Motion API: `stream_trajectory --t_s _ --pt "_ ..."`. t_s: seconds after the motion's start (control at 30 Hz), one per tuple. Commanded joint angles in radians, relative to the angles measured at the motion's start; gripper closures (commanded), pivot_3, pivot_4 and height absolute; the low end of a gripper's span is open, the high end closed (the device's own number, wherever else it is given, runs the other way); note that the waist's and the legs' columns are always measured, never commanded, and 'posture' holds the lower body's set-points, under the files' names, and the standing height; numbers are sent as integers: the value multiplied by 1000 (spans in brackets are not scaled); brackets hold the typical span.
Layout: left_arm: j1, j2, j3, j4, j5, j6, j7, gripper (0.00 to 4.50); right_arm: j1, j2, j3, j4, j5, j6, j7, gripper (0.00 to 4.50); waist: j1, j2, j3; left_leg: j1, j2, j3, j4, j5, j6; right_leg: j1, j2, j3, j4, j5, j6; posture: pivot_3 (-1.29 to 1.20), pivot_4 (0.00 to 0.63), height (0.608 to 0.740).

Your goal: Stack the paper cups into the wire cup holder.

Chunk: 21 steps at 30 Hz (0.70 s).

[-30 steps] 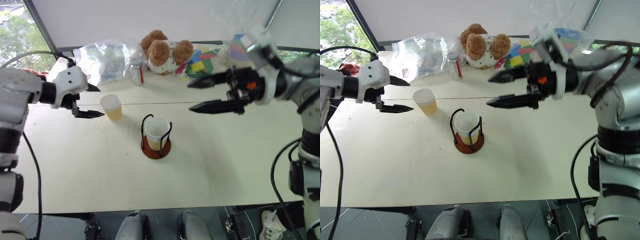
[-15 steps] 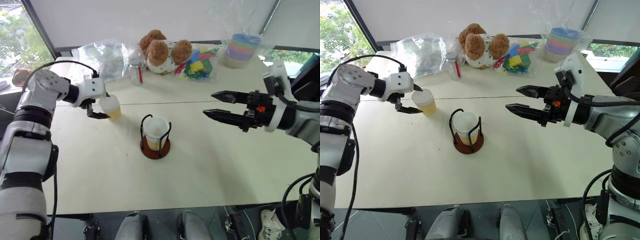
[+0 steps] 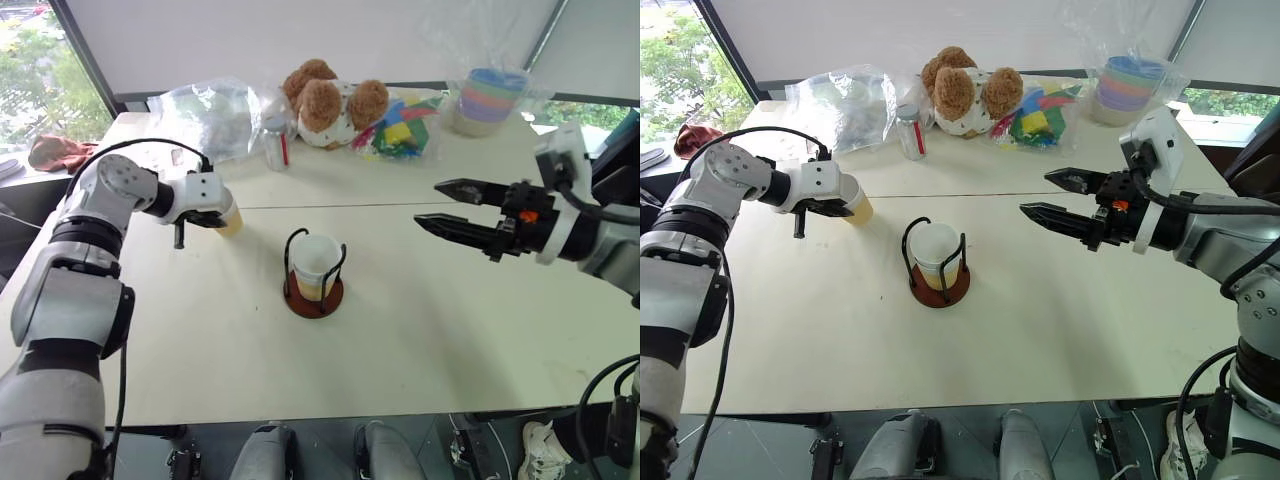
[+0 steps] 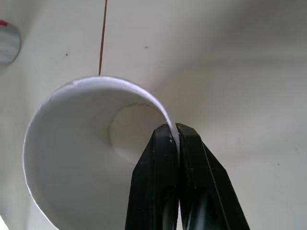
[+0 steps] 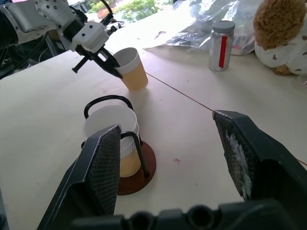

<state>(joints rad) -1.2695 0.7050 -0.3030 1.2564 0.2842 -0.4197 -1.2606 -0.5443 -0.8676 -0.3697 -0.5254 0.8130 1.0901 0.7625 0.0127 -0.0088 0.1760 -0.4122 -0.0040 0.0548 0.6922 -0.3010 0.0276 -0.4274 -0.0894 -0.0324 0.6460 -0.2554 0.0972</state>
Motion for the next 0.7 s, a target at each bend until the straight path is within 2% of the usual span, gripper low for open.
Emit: stream_trajectory --t_s 0.03,0.17,0.23,0.37,0.43,0.53,0.7 --pt "-101 10 38 -30 -25 -24 -42 4462 11 -39 -37 -2 27 -27 12 1194 1 -1 0 0 0 0 0 0 0 0 0 0 0 0 0 0 150 740" --pt "-251 -48 116 -86 -150 72 -246 4462 54 -86 -58 29 25 -47 37 1194 4 -2 1 -6 0 -3 5 -1 1 -1 0 -3 0 0 0 0 150 740" --pt "-296 -80 94 -185 -287 188 -334 4462 74 -107 -62 45 16 -64 50 1194 5 -2 1 -9 -1 -5 7 -1 2 -1 0 -4 -1 1 1 0 150 740" --pt "-256 -30 -91 -544 -652 437 -354 4462 107 -147 -74 52 6 -89 65 1194 -7 0 0 -9 -1 -4 7 -3 4 -1 -2 -2 -2 0 2 0 150 740" --pt "-232 25 -189 -674 -776 492 -354 4462 127 -170 -85 31 17 -87 73 1194 -19 1 0 -7 -1 -4 6 -3 4 -2 -1 -1 -1 0 3 0 150 740" --pt "-224 91 -300 -755 -873 501 -354 4462 156 -198 -109 -19 68 -65 91 1194 -30 2 1 -5 1 -5 5 -2 4 -2 0 1 0 0 3 0 150 740" --pt "-245 175 -498 -798 -959 445 -354 4462 163 -229 -165 -157 283 13 71 1194 -25 3 1 -2 1 -5 6 -2 3 0 1 2 2 0 2 0 150 740"
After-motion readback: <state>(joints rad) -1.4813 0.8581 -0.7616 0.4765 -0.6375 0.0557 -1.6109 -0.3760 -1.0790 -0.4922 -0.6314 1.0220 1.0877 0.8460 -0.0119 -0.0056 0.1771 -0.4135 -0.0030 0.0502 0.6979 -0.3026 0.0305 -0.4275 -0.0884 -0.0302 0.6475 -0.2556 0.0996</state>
